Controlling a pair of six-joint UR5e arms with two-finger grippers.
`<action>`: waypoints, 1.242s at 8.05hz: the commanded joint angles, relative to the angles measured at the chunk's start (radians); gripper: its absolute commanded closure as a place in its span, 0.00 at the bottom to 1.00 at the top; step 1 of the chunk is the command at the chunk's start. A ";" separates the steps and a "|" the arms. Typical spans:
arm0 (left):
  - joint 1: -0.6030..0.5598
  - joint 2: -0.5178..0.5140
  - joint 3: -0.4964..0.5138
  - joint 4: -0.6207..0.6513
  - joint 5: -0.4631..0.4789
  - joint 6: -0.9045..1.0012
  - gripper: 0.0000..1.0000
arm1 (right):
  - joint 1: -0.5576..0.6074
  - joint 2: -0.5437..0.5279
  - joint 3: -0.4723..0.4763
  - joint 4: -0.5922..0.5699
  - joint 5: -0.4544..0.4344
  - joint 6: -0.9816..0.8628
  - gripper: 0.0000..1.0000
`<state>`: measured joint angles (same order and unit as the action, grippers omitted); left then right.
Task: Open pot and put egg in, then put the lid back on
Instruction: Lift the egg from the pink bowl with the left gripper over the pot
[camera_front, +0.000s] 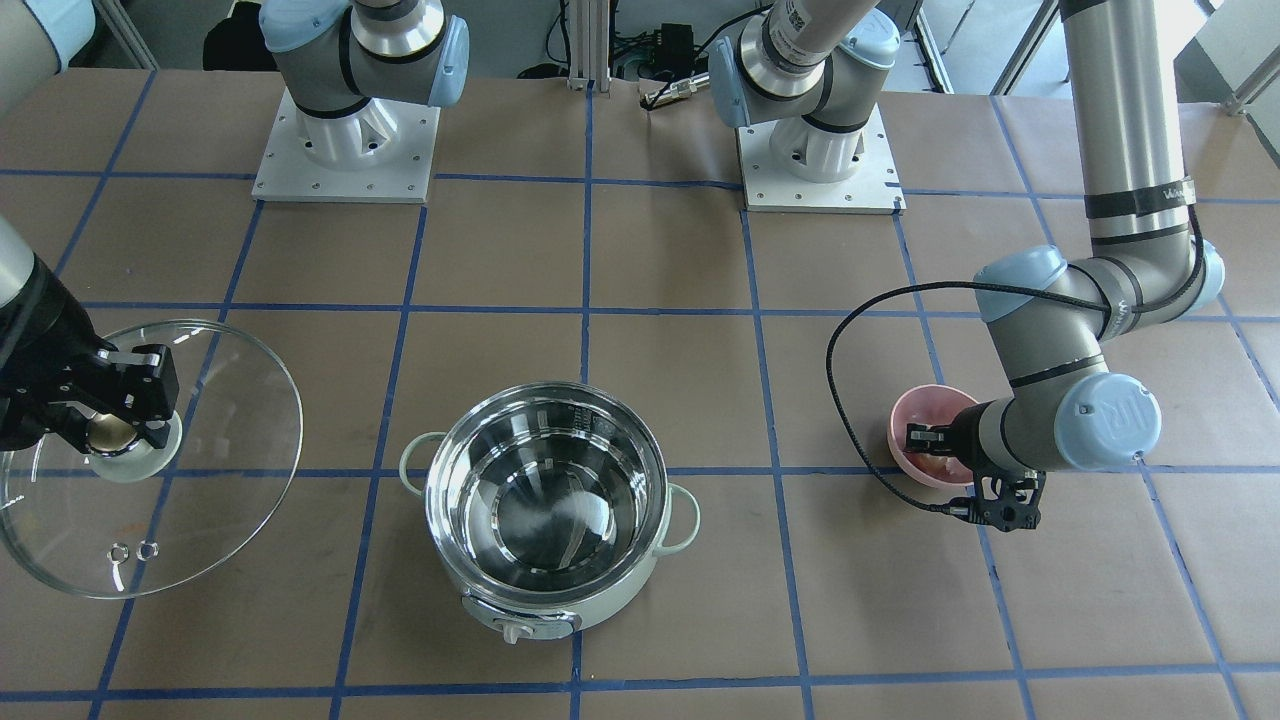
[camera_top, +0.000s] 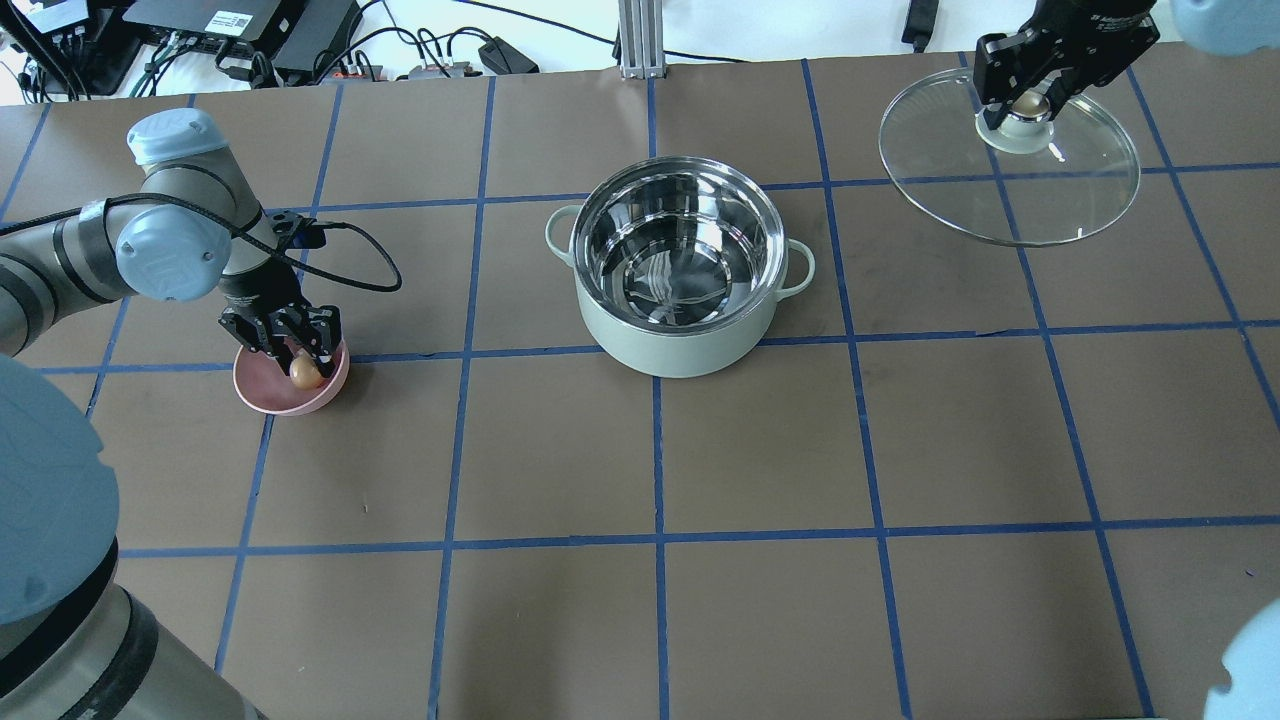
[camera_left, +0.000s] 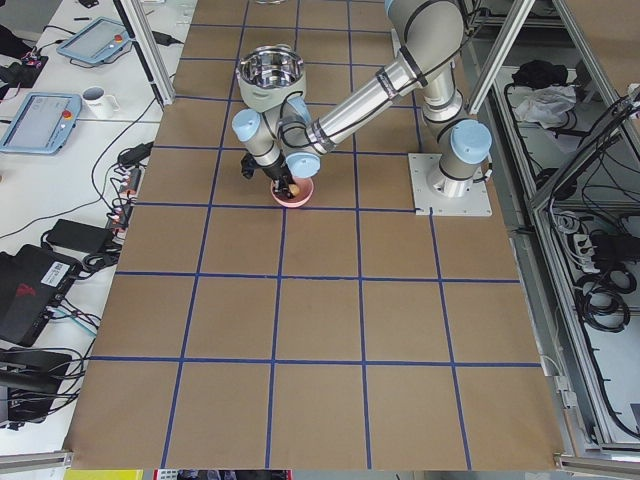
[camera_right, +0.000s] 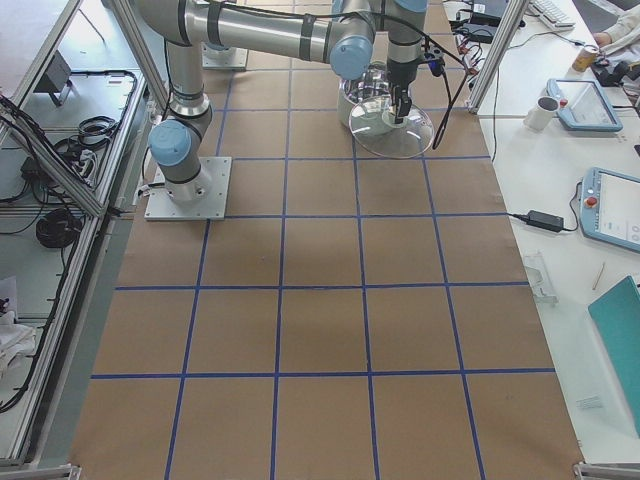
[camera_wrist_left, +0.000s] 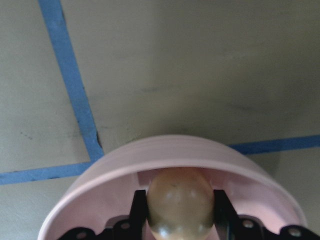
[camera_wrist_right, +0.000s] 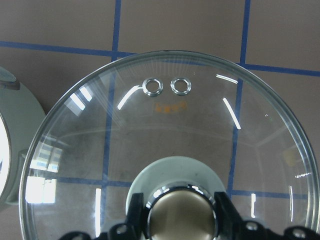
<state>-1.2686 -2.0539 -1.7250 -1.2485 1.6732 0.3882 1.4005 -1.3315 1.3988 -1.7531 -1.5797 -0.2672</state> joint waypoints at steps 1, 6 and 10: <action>0.006 0.018 0.005 -0.008 0.002 0.011 0.90 | 0.000 -0.002 0.000 0.001 0.001 0.002 1.00; -0.032 0.242 0.027 -0.132 -0.058 -0.156 0.89 | 0.000 -0.002 0.000 0.001 0.001 0.000 1.00; -0.366 0.218 0.146 0.065 -0.096 -0.412 0.88 | 0.000 -0.002 0.000 0.000 0.001 0.000 1.00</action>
<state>-1.4840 -1.8107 -1.6215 -1.2818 1.5818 0.1006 1.4005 -1.3330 1.3990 -1.7525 -1.5785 -0.2669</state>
